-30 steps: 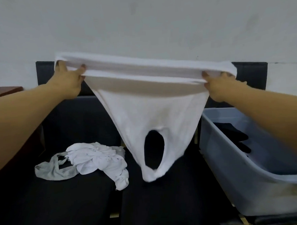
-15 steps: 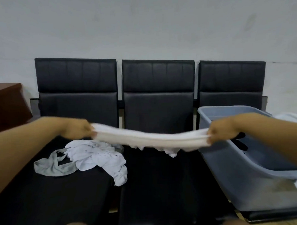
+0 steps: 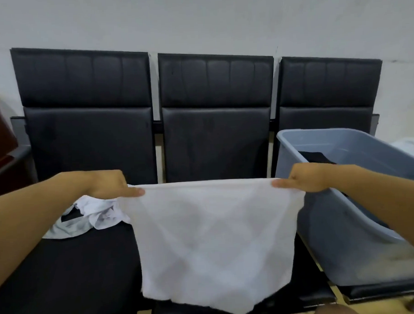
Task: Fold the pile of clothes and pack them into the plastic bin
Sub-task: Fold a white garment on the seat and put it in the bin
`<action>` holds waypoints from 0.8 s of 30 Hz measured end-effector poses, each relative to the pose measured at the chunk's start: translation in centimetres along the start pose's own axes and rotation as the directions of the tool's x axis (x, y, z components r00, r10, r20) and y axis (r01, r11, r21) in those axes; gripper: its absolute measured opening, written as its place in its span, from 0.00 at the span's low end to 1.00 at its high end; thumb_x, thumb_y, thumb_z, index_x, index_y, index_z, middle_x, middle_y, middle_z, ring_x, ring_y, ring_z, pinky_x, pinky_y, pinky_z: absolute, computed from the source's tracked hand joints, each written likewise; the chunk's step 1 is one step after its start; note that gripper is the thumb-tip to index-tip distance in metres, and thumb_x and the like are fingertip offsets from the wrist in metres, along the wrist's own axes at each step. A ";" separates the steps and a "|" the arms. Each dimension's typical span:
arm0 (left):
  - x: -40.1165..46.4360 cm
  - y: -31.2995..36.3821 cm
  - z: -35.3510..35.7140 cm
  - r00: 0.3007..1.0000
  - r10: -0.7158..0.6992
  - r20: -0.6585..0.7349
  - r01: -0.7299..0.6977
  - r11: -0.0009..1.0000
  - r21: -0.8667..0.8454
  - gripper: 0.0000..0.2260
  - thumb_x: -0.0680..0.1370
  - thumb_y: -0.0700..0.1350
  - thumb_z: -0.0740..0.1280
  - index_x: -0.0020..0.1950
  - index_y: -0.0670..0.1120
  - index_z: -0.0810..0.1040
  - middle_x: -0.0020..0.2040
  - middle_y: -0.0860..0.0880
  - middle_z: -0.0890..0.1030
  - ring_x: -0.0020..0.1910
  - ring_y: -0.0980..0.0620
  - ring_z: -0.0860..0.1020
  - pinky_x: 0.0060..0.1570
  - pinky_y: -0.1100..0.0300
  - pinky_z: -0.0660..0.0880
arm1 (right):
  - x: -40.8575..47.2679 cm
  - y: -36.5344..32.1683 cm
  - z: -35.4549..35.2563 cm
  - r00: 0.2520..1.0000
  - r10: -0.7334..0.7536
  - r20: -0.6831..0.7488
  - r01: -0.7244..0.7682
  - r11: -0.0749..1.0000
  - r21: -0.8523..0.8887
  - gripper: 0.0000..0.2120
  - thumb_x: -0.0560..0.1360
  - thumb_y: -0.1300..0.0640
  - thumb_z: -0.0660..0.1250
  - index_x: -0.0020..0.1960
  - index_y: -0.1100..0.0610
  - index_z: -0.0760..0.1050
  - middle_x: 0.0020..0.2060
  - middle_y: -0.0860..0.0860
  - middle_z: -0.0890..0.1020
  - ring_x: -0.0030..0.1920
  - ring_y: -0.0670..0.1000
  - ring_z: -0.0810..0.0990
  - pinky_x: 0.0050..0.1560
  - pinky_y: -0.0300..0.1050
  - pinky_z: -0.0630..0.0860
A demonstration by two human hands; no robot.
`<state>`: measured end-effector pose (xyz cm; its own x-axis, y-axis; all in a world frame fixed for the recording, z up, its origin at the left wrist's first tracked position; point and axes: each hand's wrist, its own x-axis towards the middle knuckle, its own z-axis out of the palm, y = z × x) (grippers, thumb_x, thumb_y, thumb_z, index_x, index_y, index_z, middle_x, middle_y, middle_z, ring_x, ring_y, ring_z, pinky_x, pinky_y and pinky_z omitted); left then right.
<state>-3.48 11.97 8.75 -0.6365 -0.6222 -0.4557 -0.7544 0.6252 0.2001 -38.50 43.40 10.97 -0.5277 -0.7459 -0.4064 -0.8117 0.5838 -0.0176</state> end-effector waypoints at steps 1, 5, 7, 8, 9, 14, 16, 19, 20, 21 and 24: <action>1.5 0.0 0.6 0.999 -0.017 -0.039 0.016 0.999 -0.031 0.29 0.74 0.71 0.61 0.28 0.49 0.82 0.25 0.56 0.72 0.27 0.56 0.70 0.38 0.63 0.69 | 1.6 0.2 0.6 0.999 0.005 -0.045 -0.004 1.000 0.030 0.35 0.77 0.28 0.52 0.32 0.58 0.73 0.30 0.52 0.73 0.32 0.50 0.71 0.40 0.41 0.71; 8.3 0.4 3.3 0.983 -0.029 -0.183 0.024 0.999 -0.030 0.37 0.65 0.79 0.56 0.29 0.42 0.73 0.26 0.49 0.70 0.28 0.50 0.69 0.33 0.59 0.68 | 8.0 0.8 3.6 0.996 0.046 -0.072 -0.041 0.997 0.064 0.31 0.81 0.33 0.53 0.31 0.55 0.66 0.29 0.51 0.70 0.30 0.50 0.69 0.37 0.42 0.67; 11.6 1.0 4.7 0.965 -0.045 -0.257 0.034 0.998 -0.045 0.34 0.70 0.76 0.60 0.27 0.44 0.68 0.25 0.49 0.68 0.26 0.50 0.68 0.30 0.58 0.66 | 11.5 1.1 5.4 0.994 0.079 -0.072 -0.076 0.996 0.034 0.29 0.81 0.33 0.53 0.35 0.55 0.68 0.33 0.51 0.74 0.34 0.50 0.73 0.40 0.44 0.69; 13.3 1.4 5.4 0.955 -0.053 -0.292 0.037 0.997 -0.060 0.33 0.72 0.74 0.61 0.27 0.44 0.67 0.25 0.49 0.69 0.26 0.50 0.69 0.30 0.58 0.66 | 13.3 1.2 6.2 0.993 0.095 -0.073 -0.095 0.995 0.008 0.28 0.81 0.32 0.53 0.37 0.54 0.68 0.35 0.51 0.75 0.37 0.50 0.75 0.42 0.45 0.70; 15.1 1.8 6.2 0.946 -0.068 -0.316 0.048 0.996 -0.070 0.33 0.73 0.73 0.62 0.28 0.44 0.68 0.26 0.49 0.71 0.26 0.49 0.71 0.30 0.58 0.68 | 15.0 1.4 7.0 0.991 0.111 -0.074 -0.113 0.993 -0.023 0.27 0.81 0.32 0.53 0.39 0.54 0.68 0.38 0.51 0.76 0.40 0.51 0.76 0.45 0.46 0.72; 22.8 3.0 10.6 0.930 -0.099 -0.355 0.103 0.995 -0.007 0.31 0.74 0.72 0.61 0.40 0.43 0.78 0.40 0.46 0.80 0.39 0.47 0.79 0.41 0.53 0.78 | 22.6 2.7 11.4 0.986 0.126 -0.108 -0.139 0.982 -0.128 0.25 0.80 0.31 0.54 0.44 0.53 0.69 0.42 0.51 0.74 0.47 0.54 0.76 0.51 0.50 0.75; 25.1 3.2 12.2 0.919 -0.093 -0.382 0.117 0.992 0.040 0.30 0.75 0.71 0.61 0.46 0.43 0.78 0.45 0.46 0.81 0.43 0.46 0.79 0.46 0.50 0.80 | 24.8 3.0 12.9 0.983 0.133 -0.128 -0.150 0.979 -0.139 0.25 0.80 0.31 0.55 0.40 0.52 0.65 0.40 0.51 0.73 0.45 0.54 0.75 0.48 0.49 0.74; 27.3 3.5 14.0 0.910 -0.094 -0.404 0.142 0.986 0.089 0.28 0.77 0.69 0.60 0.50 0.44 0.79 0.49 0.46 0.81 0.47 0.44 0.80 0.50 0.49 0.80 | 27.2 3.2 14.4 0.974 0.161 -0.159 -0.189 0.966 -0.175 0.26 0.80 0.32 0.54 0.38 0.52 0.64 0.37 0.51 0.72 0.42 0.54 0.75 0.44 0.48 0.72; 27.9 3.5 14.5 0.909 -0.099 -0.405 0.151 0.984 0.099 0.28 0.77 0.69 0.60 0.52 0.44 0.79 0.52 0.46 0.81 0.49 0.43 0.80 0.51 0.49 0.79 | 27.8 3.2 14.8 0.972 0.172 -0.158 -0.199 0.964 -0.178 0.26 0.80 0.31 0.55 0.38 0.53 0.65 0.37 0.51 0.72 0.42 0.54 0.75 0.44 0.47 0.72; 28.5 3.4 15.0 0.910 -0.105 -0.402 0.160 0.982 0.105 0.28 0.77 0.69 0.60 0.53 0.45 0.79 0.54 0.45 0.80 0.50 0.43 0.79 0.52 0.49 0.79 | 28.3 3.3 15.2 0.971 0.188 -0.145 -0.213 0.961 -0.175 0.26 0.80 0.31 0.55 0.38 0.52 0.65 0.37 0.51 0.72 0.43 0.54 0.75 0.44 0.48 0.72; 29.6 3.2 16.0 0.915 -0.118 -0.386 0.168 0.981 0.098 0.28 0.77 0.69 0.60 0.56 0.45 0.79 0.55 0.45 0.81 0.52 0.43 0.79 0.53 0.50 0.77 | 29.4 3.6 15.9 0.968 0.219 -0.119 -0.239 0.953 -0.187 0.26 0.79 0.30 0.55 0.39 0.52 0.66 0.37 0.51 0.71 0.44 0.54 0.74 0.45 0.48 0.71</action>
<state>-22.19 3.09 -17.96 -0.5550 -0.8251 -0.1053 -0.8313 0.5547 0.0347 -52.90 28.67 -15.53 -0.7189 -0.6322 -0.2890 -0.6942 0.6746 0.2510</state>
